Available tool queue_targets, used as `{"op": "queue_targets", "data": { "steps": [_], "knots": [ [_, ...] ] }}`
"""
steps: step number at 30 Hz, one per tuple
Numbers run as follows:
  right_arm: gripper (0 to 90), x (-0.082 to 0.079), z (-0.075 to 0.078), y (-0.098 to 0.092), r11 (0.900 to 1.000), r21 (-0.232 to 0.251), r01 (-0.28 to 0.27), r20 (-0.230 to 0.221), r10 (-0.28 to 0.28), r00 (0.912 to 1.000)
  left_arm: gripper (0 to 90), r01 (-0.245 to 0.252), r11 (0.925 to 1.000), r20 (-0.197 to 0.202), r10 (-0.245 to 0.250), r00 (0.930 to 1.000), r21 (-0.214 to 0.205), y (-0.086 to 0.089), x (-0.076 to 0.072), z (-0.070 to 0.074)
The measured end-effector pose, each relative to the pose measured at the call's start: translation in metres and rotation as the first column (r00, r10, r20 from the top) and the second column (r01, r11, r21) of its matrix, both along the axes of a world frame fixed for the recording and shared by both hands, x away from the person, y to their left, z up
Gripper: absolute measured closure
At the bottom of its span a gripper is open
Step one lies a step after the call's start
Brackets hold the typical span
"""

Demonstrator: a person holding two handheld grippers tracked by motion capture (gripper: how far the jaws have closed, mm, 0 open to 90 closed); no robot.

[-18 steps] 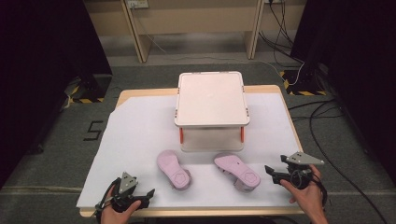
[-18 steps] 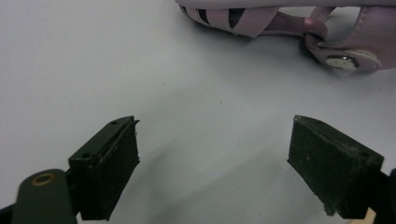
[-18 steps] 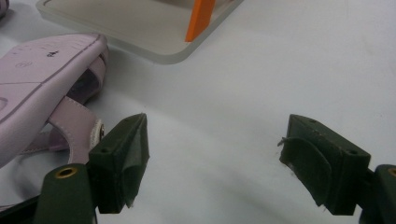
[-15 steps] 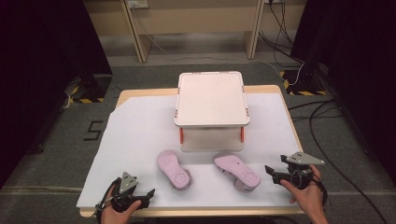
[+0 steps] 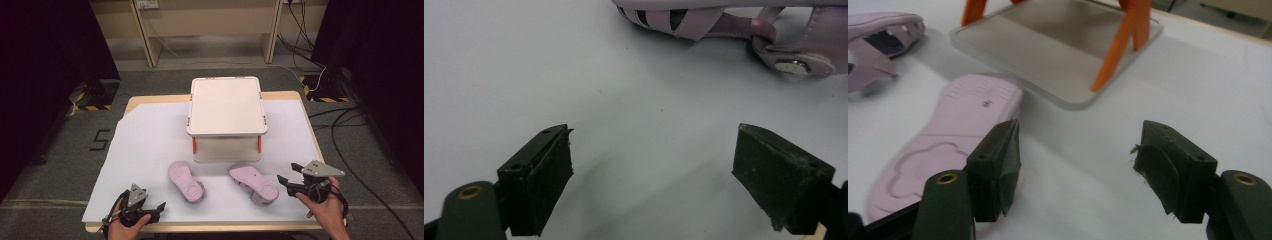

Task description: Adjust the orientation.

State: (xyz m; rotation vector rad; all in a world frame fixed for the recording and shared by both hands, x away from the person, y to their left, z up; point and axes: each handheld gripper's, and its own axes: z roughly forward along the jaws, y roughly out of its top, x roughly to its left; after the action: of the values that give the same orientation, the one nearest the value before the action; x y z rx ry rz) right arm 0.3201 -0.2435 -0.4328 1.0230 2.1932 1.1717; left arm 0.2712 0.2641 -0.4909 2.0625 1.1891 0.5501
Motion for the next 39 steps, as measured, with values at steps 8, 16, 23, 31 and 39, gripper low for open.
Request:
{"op": "queue_targets", "data": {
  "steps": [8,16,23,31,39],
  "knots": [
    [39.0,-0.003,0.013,0.040,0.9932,-0.010,-0.116,0.009,0.116,0.9932,15.6,0.002,1.0000,0.002,-0.002,1.0000,0.000,0.000,0.000,0.000],
    [42.2,-0.009,0.009,0.074,0.9757,-0.106,-0.192,-0.011,0.192,0.9814,15.7,0.004,1.0000,0.003,-0.004,1.0000,0.003,0.000,0.000,0.000],
    [43.6,-0.006,-0.002,0.094,0.9571,-0.202,-0.208,-0.015,0.210,0.9777,15.9,0.008,1.0000,0.007,-0.008,0.9999,0.005,0.000,0.000,0.000],
    [43.3,-0.004,-0.013,0.104,0.9237,-0.340,-0.177,-0.002,0.188,0.9822,16.0,0.011,0.9999,0.012,-0.011,0.9999,0.002,0.000,0.000,0.001],
    [51.1,0.006,-0.017,0.091,0.9139,-0.388,-0.119,-0.007,0.126,0.9920,16.3,0.018,0.9998,0.005,-0.018,0.9998,0.011,-0.001,0.000,0.000]
  ]
}}
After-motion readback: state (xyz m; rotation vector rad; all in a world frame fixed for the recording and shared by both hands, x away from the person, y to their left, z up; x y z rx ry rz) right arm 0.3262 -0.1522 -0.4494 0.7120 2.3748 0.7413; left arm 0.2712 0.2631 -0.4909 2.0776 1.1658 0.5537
